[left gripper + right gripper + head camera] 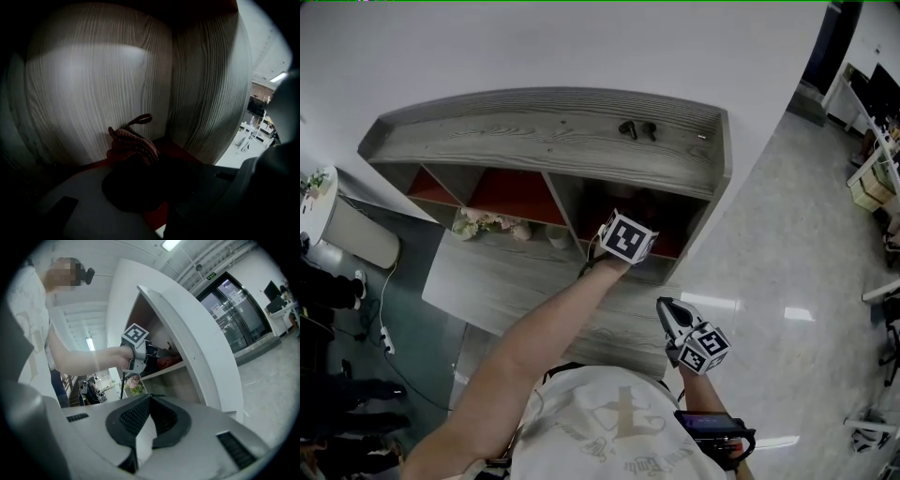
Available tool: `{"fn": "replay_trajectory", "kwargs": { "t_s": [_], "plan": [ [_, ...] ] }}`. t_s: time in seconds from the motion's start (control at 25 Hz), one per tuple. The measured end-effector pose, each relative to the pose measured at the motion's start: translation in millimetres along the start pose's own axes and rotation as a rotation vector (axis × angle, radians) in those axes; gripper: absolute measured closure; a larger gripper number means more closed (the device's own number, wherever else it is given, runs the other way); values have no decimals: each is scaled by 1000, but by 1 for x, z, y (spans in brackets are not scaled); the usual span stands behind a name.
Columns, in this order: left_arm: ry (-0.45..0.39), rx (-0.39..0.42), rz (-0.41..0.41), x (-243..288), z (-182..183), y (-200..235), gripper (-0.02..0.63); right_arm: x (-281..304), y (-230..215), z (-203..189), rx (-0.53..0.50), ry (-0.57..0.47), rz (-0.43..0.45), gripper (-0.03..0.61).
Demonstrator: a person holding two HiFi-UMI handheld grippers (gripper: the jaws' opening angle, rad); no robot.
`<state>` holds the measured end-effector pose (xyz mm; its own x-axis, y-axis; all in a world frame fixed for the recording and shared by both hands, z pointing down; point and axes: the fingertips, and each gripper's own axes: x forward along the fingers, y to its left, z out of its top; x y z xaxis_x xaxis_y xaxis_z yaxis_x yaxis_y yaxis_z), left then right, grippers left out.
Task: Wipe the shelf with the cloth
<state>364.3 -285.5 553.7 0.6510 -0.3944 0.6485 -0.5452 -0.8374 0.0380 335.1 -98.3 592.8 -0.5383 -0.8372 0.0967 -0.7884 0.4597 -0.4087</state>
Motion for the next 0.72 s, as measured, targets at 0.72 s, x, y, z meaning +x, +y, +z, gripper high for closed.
{"fn": "replay_trajectory", "kwargs": {
  "t_s": [0.72],
  "plan": [
    [24, -343, 315, -52, -44, 84, 528, 3, 22, -2, 6, 11, 70, 574]
  ]
}}
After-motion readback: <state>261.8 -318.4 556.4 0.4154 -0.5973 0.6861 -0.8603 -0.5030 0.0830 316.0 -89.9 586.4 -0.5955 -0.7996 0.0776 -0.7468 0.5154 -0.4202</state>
